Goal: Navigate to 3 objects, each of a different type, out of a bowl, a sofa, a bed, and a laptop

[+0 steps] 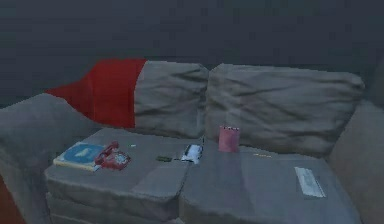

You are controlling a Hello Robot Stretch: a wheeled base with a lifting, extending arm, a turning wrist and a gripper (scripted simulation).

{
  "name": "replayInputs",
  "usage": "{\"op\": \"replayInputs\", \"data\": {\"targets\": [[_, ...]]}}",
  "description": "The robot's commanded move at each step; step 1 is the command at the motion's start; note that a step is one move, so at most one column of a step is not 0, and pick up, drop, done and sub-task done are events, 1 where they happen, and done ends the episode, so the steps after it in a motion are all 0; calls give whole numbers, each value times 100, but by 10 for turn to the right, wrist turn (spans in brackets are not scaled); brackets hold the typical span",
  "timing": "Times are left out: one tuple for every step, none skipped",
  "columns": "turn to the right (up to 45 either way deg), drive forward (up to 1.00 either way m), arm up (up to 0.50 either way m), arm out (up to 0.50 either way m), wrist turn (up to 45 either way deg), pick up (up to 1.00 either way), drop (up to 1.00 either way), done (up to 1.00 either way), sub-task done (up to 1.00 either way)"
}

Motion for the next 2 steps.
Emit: {"op": "replayInputs", "data": {"targets": [[0, 0, 0, 0, 0, 0, 0, 0, 100], [-450, 0, 0, 0, 0, 0, 0, 0, 0]]}}
